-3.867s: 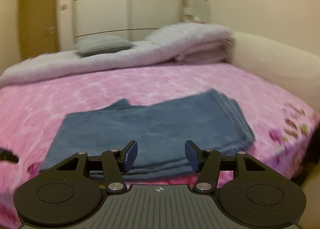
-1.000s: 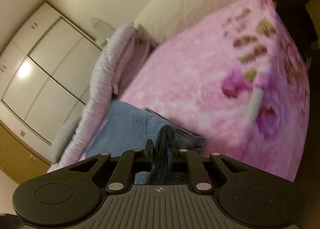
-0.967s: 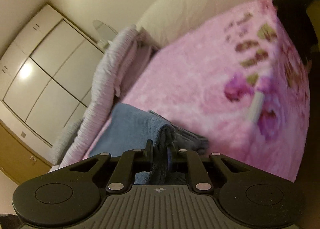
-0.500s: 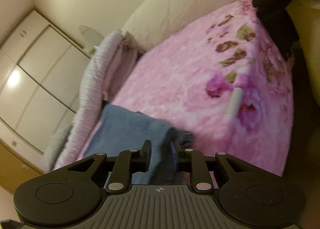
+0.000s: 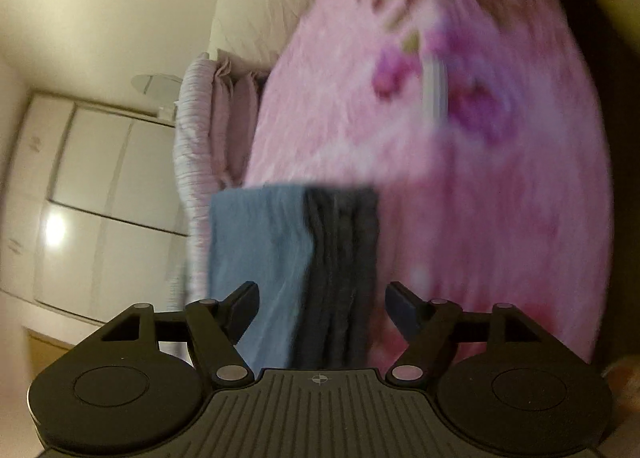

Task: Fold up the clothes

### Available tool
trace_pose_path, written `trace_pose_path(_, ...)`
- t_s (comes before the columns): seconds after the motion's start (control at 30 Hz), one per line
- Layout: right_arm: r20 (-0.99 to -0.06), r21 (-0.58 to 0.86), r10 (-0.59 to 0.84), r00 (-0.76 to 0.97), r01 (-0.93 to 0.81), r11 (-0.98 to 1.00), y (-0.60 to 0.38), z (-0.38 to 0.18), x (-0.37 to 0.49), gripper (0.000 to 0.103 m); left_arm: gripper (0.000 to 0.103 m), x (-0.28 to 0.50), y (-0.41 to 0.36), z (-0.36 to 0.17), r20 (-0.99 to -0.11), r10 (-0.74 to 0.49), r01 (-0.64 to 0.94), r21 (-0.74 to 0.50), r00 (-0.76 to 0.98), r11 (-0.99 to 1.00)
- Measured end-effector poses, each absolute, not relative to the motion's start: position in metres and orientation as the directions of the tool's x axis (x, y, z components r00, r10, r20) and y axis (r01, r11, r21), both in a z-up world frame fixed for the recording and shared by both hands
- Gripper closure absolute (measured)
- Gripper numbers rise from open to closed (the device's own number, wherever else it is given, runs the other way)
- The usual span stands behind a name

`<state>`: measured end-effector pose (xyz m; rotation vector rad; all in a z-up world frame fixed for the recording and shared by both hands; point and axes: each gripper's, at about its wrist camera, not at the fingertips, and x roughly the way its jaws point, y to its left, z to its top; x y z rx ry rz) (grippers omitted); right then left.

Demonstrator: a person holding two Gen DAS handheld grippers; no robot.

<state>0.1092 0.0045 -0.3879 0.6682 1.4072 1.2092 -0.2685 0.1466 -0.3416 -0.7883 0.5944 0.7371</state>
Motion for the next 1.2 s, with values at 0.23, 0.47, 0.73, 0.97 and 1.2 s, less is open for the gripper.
trace_pose_path(0.23,-0.370,0.923,0.892,-0.261,-0.213,0.320,0.020,-0.407,0.113,0.038,0.079,-0.261,0.147,-0.344,-0.715,0.347,-0.765,-0.407,0.607,0.499)
trace_pose_path(0.47,-0.408,0.900,0.870,-0.275,-0.282,0.333,0.040,-0.405,0.113,0.073,0.079,-0.259,0.151,-0.345,-0.713,0.340,-0.762,-0.422,0.613,0.490)
trace_pose_path(0.73,-0.398,0.842,0.876,-0.274,-0.489,0.229,0.062,-0.370,0.148,0.083,0.079,-0.254,0.151,-0.339,-0.698,0.325,-0.736,-0.428,0.638,0.525)
trace_pose_path(0.97,-0.443,0.754,0.854,-0.273,-0.629,0.190,0.146,-0.359,0.203,0.082,0.079,-0.255,0.157,-0.345,-0.702,0.316,-0.739,-0.445,0.639,0.506)
trace_pose_path(1.2,-0.435,0.768,0.858,-0.274,-0.610,0.195,0.121,-0.358,0.190,0.067,0.079,-0.271,0.159,-0.353,-0.687,0.312,-0.739,-0.502,0.656,0.449)
